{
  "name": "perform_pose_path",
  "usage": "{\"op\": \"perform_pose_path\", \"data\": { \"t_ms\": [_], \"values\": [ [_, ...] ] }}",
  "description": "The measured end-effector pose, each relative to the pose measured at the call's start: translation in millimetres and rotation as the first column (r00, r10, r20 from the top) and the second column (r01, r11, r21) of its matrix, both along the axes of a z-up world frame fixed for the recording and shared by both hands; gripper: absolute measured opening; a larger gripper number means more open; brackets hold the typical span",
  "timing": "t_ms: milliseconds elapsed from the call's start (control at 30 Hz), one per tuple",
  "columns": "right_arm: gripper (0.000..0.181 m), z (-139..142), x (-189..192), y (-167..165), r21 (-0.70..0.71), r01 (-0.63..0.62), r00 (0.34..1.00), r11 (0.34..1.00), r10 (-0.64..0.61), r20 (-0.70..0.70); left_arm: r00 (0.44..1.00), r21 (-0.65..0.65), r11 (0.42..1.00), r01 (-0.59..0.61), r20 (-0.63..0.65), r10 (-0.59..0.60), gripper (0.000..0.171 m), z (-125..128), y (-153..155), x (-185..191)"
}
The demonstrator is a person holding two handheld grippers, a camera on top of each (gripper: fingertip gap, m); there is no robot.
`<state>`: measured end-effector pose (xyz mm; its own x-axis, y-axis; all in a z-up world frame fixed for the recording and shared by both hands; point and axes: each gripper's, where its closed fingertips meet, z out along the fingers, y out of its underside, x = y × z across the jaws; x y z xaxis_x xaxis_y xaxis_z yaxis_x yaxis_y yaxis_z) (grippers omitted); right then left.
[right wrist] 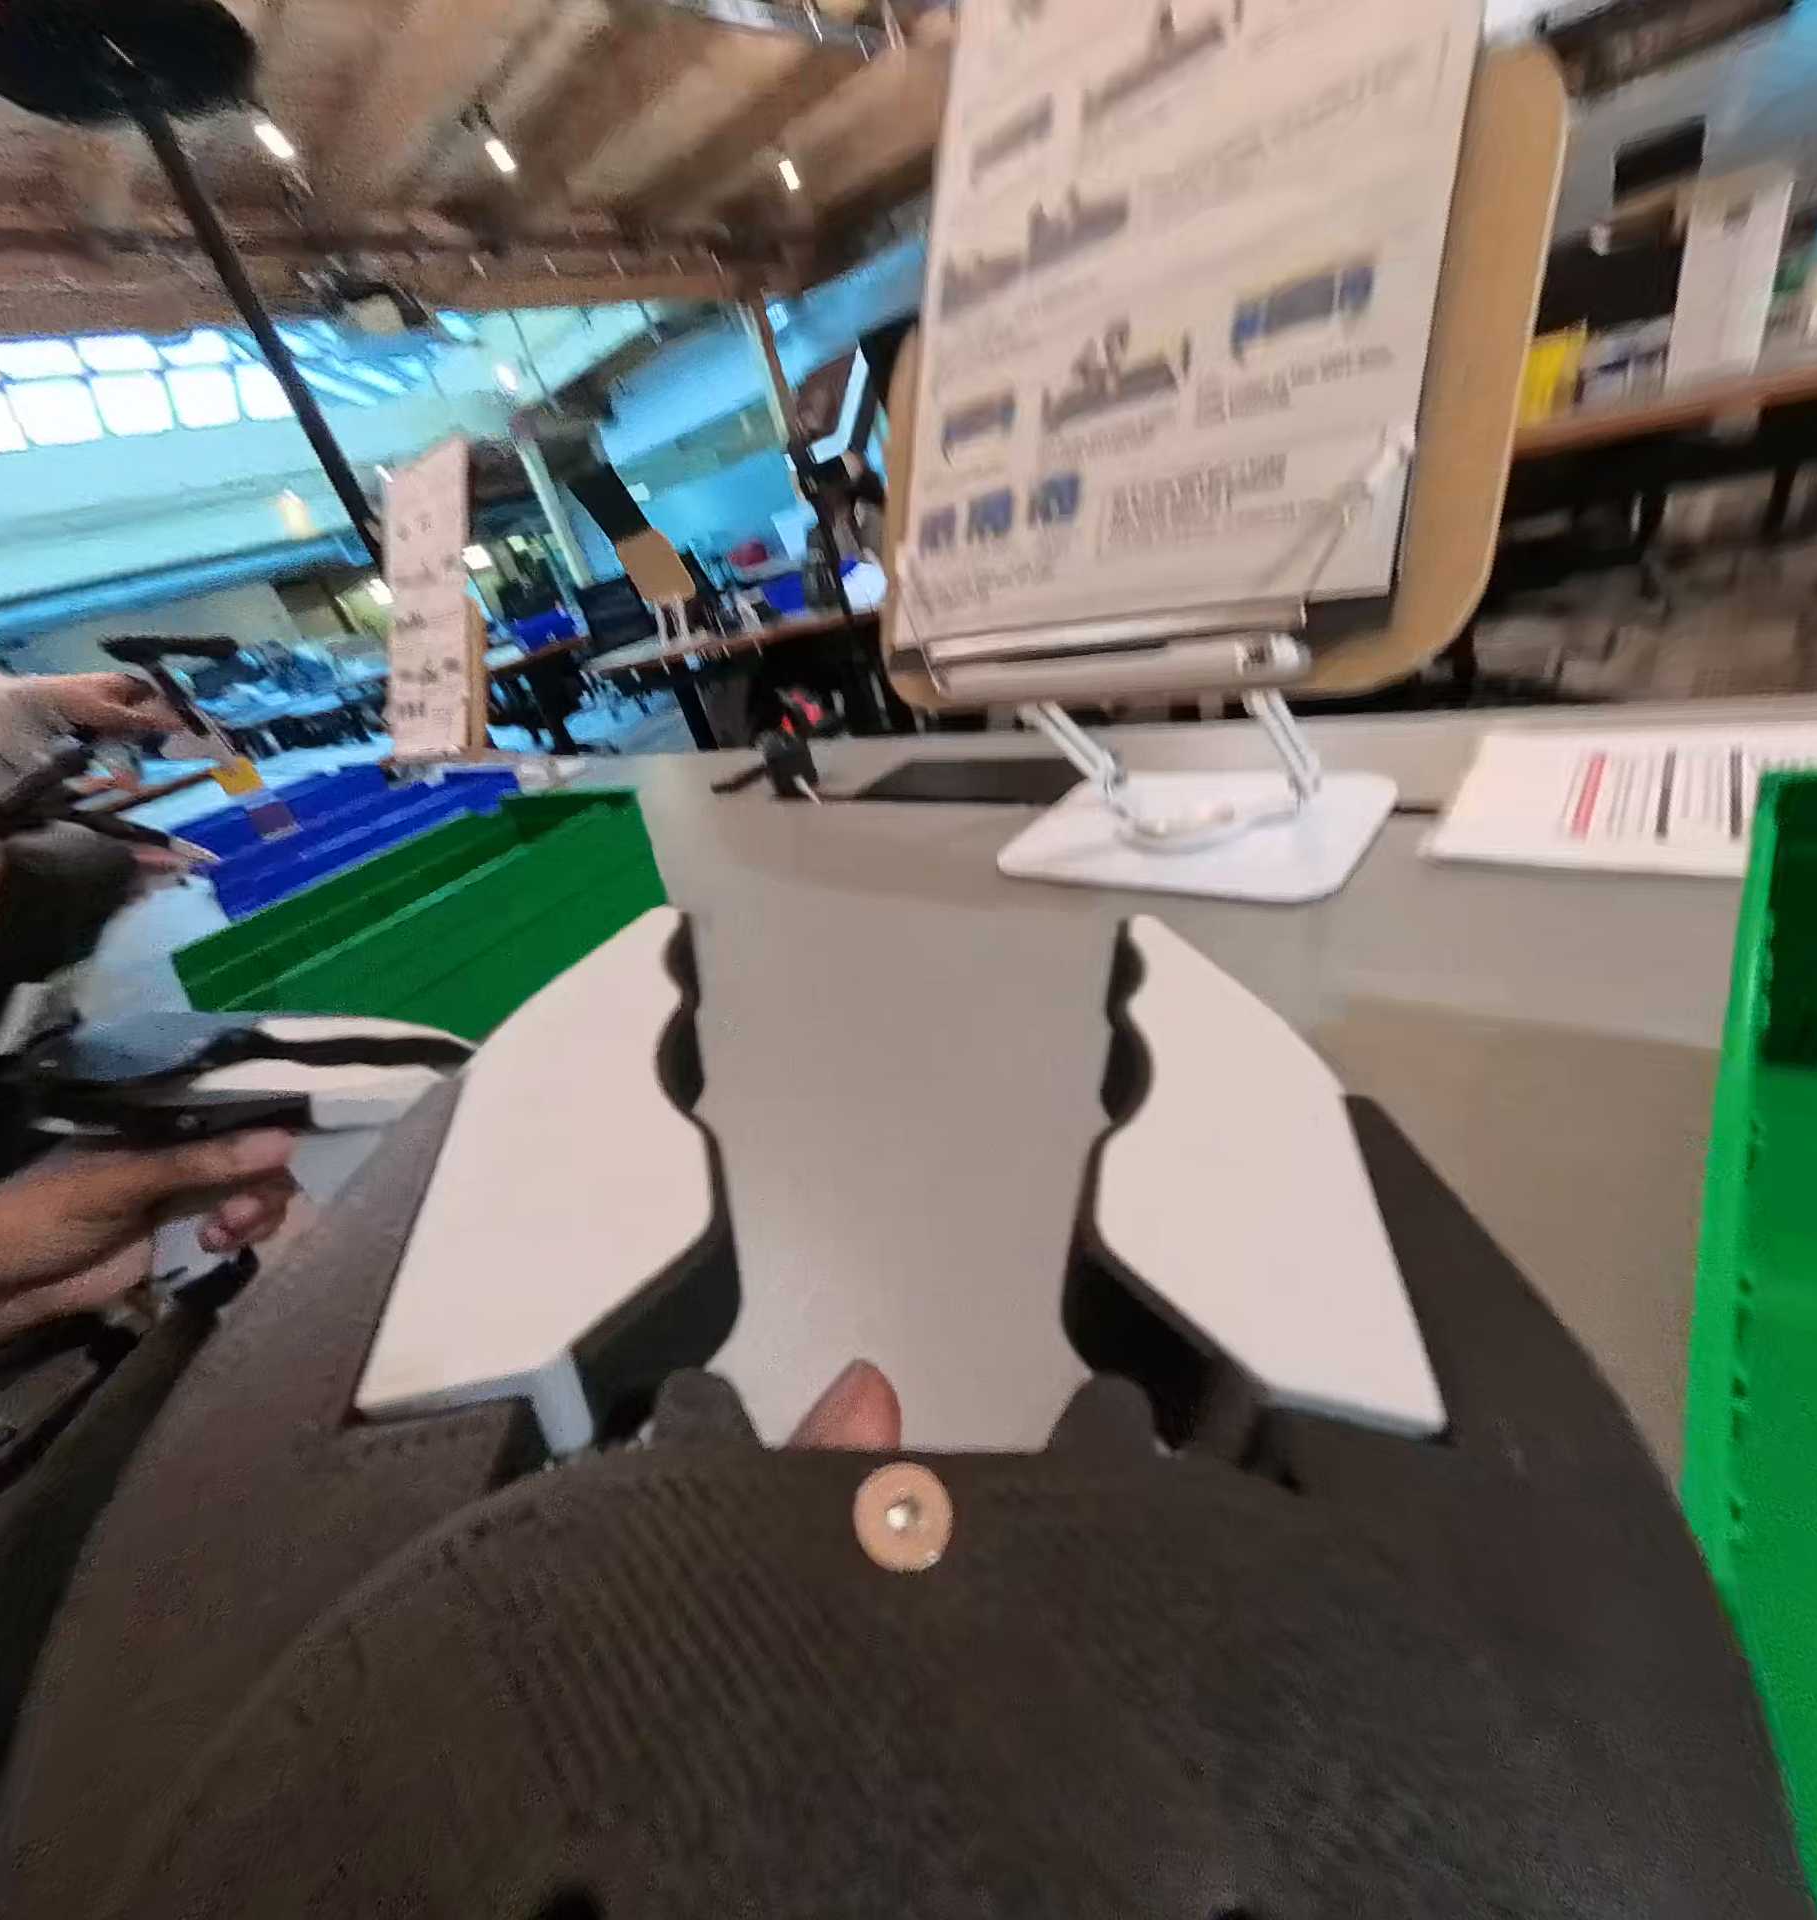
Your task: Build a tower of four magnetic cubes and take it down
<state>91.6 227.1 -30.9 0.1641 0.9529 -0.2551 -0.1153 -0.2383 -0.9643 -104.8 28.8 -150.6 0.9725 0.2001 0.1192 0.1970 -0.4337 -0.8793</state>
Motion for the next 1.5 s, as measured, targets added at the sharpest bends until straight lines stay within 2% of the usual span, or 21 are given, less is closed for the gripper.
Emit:
{"op": "perform_pose_path", "data": {
  "t_ms": [100,200,233,333,367,400,433,467,600,667,767,867,900,933,1000,1067,1133,1200,1267,1400,1500],
  "values": [
    [0.094,-24.0,-10.0,10.7,-0.011,0.050,0.992,0.999,-0.048,0.118,0.997,0.034,0.997,-0.063,-0.038,0.065,0.051,8.3,-6.0,-11.5],
    [0.138,-41.0,-19.7,12.1,0.079,0.055,0.973,0.995,-0.071,0.221,0.980,0.084,0.982,-0.169,-0.090,0.176,0.058,20.7,-18.2,-33.0],
    [0.145,-48.6,-23.1,9.2,0.115,0.030,0.960,0.993,-0.061,0.272,0.970,0.109,0.972,-0.210,-0.102,0.221,0.061,26.6,-24.2,-41.9],
    [0.137,-63.1,-29.3,12.0,0.154,0.062,0.924,0.986,-0.115,0.364,0.922,0.191,0.922,-0.337,-0.132,0.364,0.064,46.6,-47.3,-70.9],
    [0.144,-64.7,-31.6,9.4,0.155,0.045,0.923,0.987,-0.101,0.371,0.900,0.209,0.902,-0.379,-0.144,0.411,0.066,51.7,-56.5,-80.8],
    [0.140,-63.3,-33.4,6.9,0.162,0.028,0.928,0.986,-0.086,0.362,0.879,0.224,0.882,-0.414,-0.153,0.452,0.066,55.9,-65.5,-89.6],
    [0.126,-59.5,-33.7,7.7,0.181,0.036,0.933,0.983,-0.098,0.346,0.860,0.237,0.864,-0.445,-0.157,0.486,0.066,59.2,-74.0,-97.4],
    [0.118,-55.4,-32.6,10.8,0.221,0.056,0.932,0.974,-0.130,0.338,0.844,0.243,0.849,-0.470,-0.158,0.512,0.066,60.9,-81.6,-104.1],
    [0.113,-47.7,-29.8,25.5,0.400,0.171,0.893,0.900,-0.314,0.324,0.809,0.188,0.820,-0.541,-0.150,0.568,0.067,49.7,-103.0,-123.5],
    [0.117,-52.5,-34.8,25.8,0.397,0.189,0.881,0.898,-0.334,0.334,0.811,0.149,0.822,-0.550,-0.137,0.568,0.066,41.1,-107.4,-127.8],
    [0.139,-52.1,-43.7,13.5,0.392,0.138,0.902,0.910,-0.278,0.329,0.823,0.074,0.831,-0.551,-0.118,0.556,0.065,24.5,-110.8,-131.5],
    [0.095,-24.1,-35.3,13.1,0.415,0.208,0.928,0.886,-0.313,0.202,0.837,0.045,0.840,-0.540,-0.077,0.542,0.065,15.0,-110.7,-132.4],
    [0.089,-16.7,-32.3,12.0,0.440,0.219,0.934,0.871,-0.317,0.163,0.843,0.036,0.847,-0.531,-0.073,0.532,0.065,11.3,-110.0,-132.9],
    [0.092,-14.1,-30.0,14.0,0.484,0.238,0.926,0.842,-0.347,0.149,0.847,0.023,0.850,-0.526,-0.078,0.526,0.065,6.7,-109.7,-134.8],
    [0.099,-23.8,-31.0,17.6,0.596,0.239,0.882,0.766,-0.428,0.196,0.851,-0.016,0.853,-0.521,-0.087,0.518,0.063,-2.8,-109.8,-140.3],
    [0.089,-35.9,-35.7,13.5,0.634,0.235,0.871,0.737,-0.449,0.199,0.832,-0.003,0.837,-0.547,-0.109,0.543,0.053,-0.1,-113.7,-147.4],
    [0.062,-38.3,-40.0,2.7,0.567,0.204,0.909,0.798,-0.370,0.194,0.827,-0.010,0.831,-0.556,-0.106,0.552,0.033,-0.6,-117.0,-149.1],
    [0.034,-26.6,-35.6,-0.9,0.486,0.215,0.931,0.847,-0.328,0.159,0.836,-0.020,0.839,-0.544,-0.107,0.539,0.012,-1.5,-118.3,-148.5],
    [0.001,-19.2,-30.3,-5.7,0.461,0.194,0.946,0.866,-0.290,0.146,0.844,-0.027,0.847,-0.531,-0.104,0.526,0.007,-1.8,-117.1,-147.1],
    [0.000,-15.2,-27.9,-12.3,0.447,0.188,0.955,0.875,-0.269,0.126,0.845,-0.042,0.849,-0.527,-0.130,0.518,0.007,-2.6,-117.3,-147.4],
    [0.000,-6.7,-26.8,-21.7,0.507,0.204,0.955,0.837,-0.284,0.084,0.851,-0.050,0.853,-0.519,-0.120,0.511,0.007,-2.9,-117.3,-148.2]
  ]
}}
